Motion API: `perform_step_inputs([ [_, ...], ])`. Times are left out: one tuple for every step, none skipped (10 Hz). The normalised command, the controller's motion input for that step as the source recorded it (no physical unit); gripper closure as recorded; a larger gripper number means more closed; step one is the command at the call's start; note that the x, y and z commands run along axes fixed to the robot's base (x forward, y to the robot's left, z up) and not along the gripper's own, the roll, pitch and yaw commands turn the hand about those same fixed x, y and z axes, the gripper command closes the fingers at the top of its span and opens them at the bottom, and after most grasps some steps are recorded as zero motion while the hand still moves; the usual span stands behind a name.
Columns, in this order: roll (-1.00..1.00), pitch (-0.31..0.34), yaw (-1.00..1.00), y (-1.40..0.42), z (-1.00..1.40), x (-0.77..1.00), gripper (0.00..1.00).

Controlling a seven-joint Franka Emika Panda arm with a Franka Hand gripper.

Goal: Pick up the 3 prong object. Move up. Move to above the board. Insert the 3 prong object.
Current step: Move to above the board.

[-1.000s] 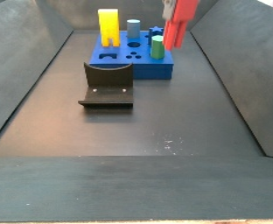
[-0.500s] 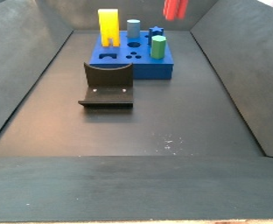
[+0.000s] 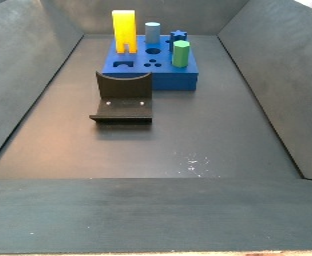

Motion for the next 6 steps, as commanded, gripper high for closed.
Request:
perform_step_inputs([
  [0.07,0.32,-1.0,-1.0,0.18,0.16,1.0],
  [0.07,0.344,-1.0,-1.0,0.19,0.17,1.0],
  [0.07,0.4,-1.0,-1.0,0.19,0.19,1.0],
  [0.05,0.343,-0.7,-1.0,0.19,0.21,1.0],
  [0.05,0.291,-0.44,-1.0,0.2,0.24,1.0],
  [0.03,0.24,-0.26,-0.87,0.18,0.25,1.0],
])
